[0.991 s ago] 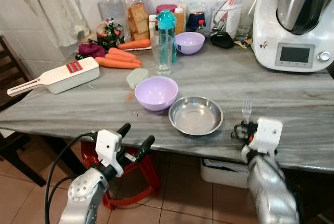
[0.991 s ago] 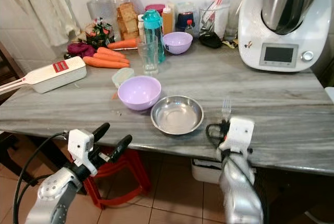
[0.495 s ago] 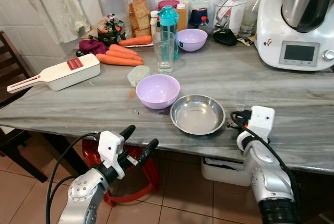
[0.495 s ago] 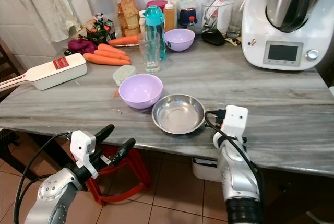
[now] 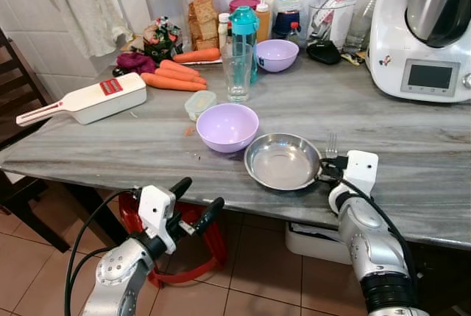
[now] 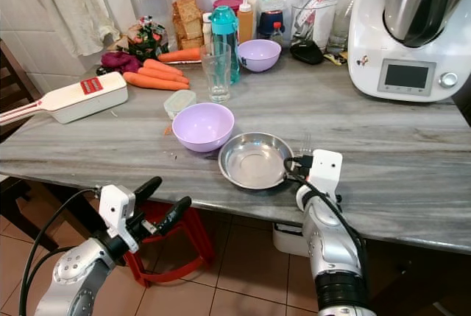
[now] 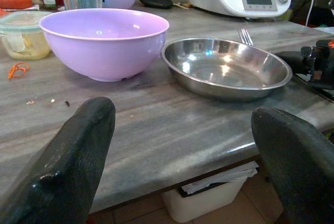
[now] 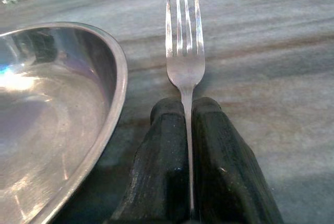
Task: Setting the table
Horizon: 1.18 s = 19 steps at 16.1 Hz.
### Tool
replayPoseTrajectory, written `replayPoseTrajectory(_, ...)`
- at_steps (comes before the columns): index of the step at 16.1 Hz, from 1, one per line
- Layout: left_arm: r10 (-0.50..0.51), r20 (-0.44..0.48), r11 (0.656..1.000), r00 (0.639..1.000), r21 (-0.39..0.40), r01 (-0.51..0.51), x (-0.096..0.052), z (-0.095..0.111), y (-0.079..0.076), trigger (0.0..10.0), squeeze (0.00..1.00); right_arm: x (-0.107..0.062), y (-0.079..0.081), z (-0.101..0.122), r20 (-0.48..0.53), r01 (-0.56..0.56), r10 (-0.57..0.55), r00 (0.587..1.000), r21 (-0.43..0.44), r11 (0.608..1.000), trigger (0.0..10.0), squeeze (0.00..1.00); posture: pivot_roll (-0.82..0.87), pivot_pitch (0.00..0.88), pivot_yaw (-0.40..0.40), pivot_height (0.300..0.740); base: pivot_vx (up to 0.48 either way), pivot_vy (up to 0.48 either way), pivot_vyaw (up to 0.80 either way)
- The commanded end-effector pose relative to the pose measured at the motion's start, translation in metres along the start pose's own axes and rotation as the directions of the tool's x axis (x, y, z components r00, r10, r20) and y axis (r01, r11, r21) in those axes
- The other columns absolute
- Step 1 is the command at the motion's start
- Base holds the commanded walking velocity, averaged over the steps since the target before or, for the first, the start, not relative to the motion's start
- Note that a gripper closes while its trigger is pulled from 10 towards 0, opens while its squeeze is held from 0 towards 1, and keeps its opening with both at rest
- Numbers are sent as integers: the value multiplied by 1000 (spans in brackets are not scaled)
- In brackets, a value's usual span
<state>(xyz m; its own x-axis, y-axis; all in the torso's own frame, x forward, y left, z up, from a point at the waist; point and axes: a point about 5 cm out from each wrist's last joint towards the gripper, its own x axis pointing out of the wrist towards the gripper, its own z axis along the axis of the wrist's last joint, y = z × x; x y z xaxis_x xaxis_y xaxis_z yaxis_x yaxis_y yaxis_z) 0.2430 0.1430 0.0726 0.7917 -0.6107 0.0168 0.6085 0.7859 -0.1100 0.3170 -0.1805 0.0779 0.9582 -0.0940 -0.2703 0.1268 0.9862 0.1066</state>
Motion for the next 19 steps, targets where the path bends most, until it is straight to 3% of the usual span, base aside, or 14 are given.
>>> replayPoseTrajectory(1,-40,8,999,999,-11,40,0,1,-2,10000,0,2,0,-4,-19,-2,3,1000,12,1000,10000,243,-13,0,60,740,0,0,0)
replayPoseTrajectory(2,-59,12,998,998,-23,59,1,1,-3,10000,0,2,-1,-4,-19,-2,3,1000,12,1000,10000,533,-14,0,60,740,0,0,0)
replayPoseTrajectory(3,-75,14,997,997,-30,76,1,1,-5,10000,0,2,-1,-4,-17,-3,3,1000,12,1000,10000,918,-15,0,61,740,0,0,0)
replayPoseTrajectory(4,-93,16,995,996,-44,94,1,0,-6,10000,0,2,-2,-4,-16,-4,4,1000,12,1000,10000,1000,-15,0,61,740,0,0,0)
replayPoseTrajectory(12,-144,23,987,989,-62,145,-1,2,-10,10000,0,2,-3,-7,-13,-6,6,1000,11,1000,10000,1000,-14,0,57,740,0,0,0)
replayPoseTrajectory(19,-163,20,985,986,-61,164,-3,6,-11,10000,0,-8,1,26,169,-45,34,985,62,997,10000,1000,-9,0,67,740,0,0,0)
